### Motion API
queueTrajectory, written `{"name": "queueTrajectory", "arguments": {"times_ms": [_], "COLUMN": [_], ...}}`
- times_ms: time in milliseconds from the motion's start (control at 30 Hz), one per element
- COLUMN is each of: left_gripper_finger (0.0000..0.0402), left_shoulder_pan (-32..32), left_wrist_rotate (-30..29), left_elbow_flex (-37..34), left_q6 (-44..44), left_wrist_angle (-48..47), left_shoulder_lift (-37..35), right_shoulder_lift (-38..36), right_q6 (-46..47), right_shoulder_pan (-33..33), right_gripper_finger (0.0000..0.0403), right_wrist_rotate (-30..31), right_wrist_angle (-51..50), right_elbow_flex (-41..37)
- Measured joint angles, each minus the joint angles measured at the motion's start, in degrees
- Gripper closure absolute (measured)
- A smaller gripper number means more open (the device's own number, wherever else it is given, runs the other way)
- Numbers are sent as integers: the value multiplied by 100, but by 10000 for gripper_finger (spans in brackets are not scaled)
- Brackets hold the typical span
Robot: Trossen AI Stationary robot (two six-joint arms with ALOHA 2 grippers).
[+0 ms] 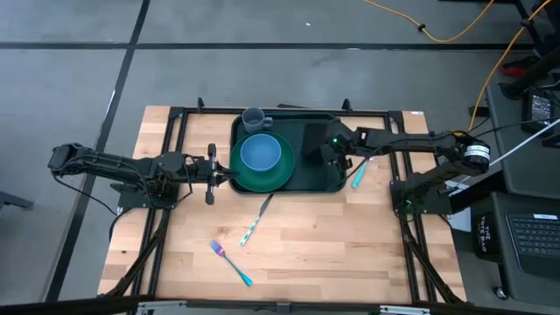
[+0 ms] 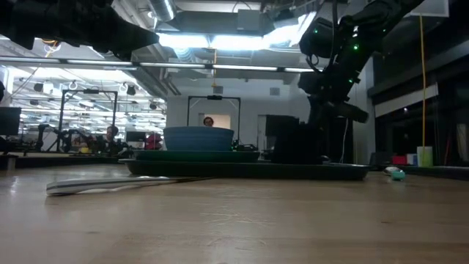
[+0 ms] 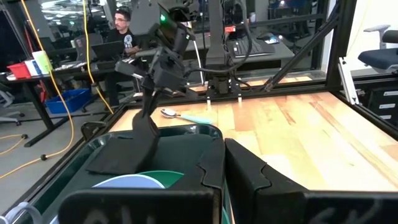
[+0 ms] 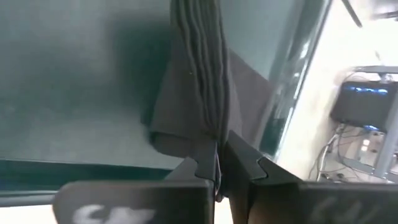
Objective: Set up tray
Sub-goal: Put the napkin on the tray
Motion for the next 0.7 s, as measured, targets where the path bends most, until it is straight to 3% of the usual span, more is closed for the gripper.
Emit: {"name": "queueTrajectory", "arguments": {"times_ms": [600,700], "left_gripper_finger": [396,395], "left_shoulder_pan": [0,0], "left_wrist_rotate": [4,7], "left_elbow_flex": [0,0], "left_q6": [-2,-2], "left_wrist_angle": [0,0], "left_shoulder_lift": [-1,0], "right_shoulder_lift": [3,3], "right_q6": [1349,1604], "right_shoulder_pan": [278,278], "right_gripper_finger": [388,370], "right_wrist_rotate": [-330,-332], "right_wrist_angle": [-466,-463], "right_elbow_flex": [2,4]}}
